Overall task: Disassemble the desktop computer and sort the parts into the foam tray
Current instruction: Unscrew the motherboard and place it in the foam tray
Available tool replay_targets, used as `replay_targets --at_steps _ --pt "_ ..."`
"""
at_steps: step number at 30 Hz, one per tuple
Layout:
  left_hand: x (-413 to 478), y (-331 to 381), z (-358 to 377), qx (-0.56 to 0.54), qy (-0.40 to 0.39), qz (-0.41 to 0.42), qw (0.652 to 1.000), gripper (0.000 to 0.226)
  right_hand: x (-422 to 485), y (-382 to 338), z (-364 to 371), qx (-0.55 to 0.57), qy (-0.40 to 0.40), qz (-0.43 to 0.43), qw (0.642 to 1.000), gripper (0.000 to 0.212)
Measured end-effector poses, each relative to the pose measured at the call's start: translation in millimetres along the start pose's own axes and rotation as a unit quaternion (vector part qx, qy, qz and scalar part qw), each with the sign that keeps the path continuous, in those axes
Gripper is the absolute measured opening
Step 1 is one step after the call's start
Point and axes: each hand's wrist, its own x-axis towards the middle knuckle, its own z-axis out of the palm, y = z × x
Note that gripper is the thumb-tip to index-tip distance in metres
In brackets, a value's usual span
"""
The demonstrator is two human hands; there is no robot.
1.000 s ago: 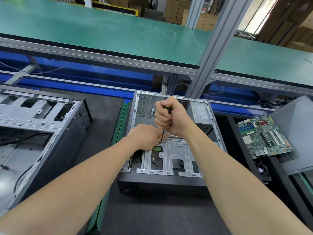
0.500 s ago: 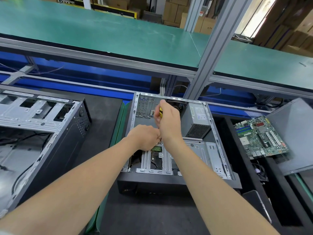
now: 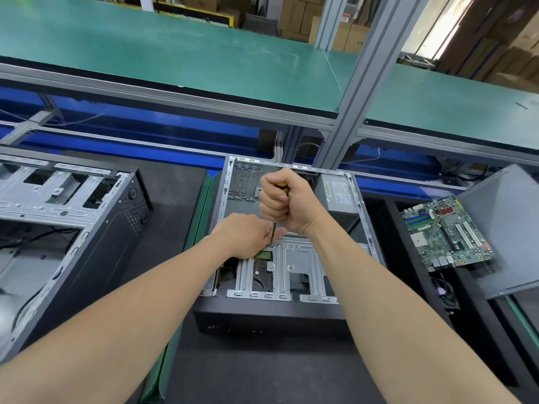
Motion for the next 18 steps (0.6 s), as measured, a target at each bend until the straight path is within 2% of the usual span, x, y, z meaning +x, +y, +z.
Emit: replay_targets --at_steps 3,5,8,10,12,15,18 --pt "2 0 1 0.007 0.006 0.0 1.0 0.071 -5 -1 0 0.025 -0.002 -0.019 0.999 0.037" --pt "3 0 1 0.013 0.011 0.001 1.0 0.068 -10 0 2 0.029 0.025 -0.041 0.998 0.028" --pt "2 0 2 0.018 0.008 -0.001 1.0 0.063 -18 2 12 -0.062 0.157 -0.075 0.983 0.021" --pt "2 -1 2 0.002 0.013 -0.006 1.0 0.068 -22 5 22 -0.123 0.27 -0.102 0.95 0.022" --pt "1 1 1 0.004 0.018 -0.001 1.0 0.067 -23 9 30 -0.106 0.362 -0.121 0.918 0.025" --pt "1 1 0 0.016 0.014 0.001 1.0 0.044 -18 16 44 -0.077 0.446 -0.12 0.884 0.033" --pt "1 0 0 0.016 0.009 -0.007 1.0 0.036 -15 19 52 -0.075 0.465 -0.139 0.871 0.035"
